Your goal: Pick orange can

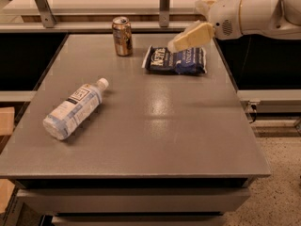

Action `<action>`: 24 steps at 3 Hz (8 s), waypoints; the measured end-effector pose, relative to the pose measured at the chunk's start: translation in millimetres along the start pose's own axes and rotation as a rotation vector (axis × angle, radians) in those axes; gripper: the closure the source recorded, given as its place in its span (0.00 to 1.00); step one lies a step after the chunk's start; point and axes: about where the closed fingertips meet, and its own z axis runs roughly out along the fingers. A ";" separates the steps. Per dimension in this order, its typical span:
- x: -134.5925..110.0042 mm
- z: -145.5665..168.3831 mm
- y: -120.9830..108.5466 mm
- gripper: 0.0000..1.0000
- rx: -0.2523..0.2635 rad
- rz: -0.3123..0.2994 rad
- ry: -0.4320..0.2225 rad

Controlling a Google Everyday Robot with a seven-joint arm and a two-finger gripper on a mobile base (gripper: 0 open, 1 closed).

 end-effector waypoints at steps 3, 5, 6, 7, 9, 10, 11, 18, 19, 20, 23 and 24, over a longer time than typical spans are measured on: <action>-0.8 66.4 -33.0 0.00 -0.088 0.000 -0.049; 2.9 112.6 -42.0 0.00 -0.135 0.047 -0.055; 5.4 128.1 -46.4 0.00 -0.134 0.073 -0.064; 6.2 141.7 -50.4 0.00 -0.131 0.089 -0.081; 2.9 187.7 -52.8 0.00 -0.149 0.110 -0.159; -15.8 232.1 -56.3 0.00 -0.203 0.084 -0.194; -11.3 248.5 -56.5 0.00 -0.222 0.097 -0.212; -11.4 268.5 -45.2 1.00 -0.253 0.102 -0.212; -10.6 266.3 -45.5 1.00 -0.245 0.107 -0.202; -11.8 257.7 -47.1 1.00 -0.222 0.107 -0.188; -35.1 227.8 -57.8 1.00 -0.146 0.070 -0.154; -49.6 218.5 -65.3 1.00 -0.138 0.058 -0.205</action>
Offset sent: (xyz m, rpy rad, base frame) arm 0.0723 0.0319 -0.0142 0.0477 0.0013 0.0922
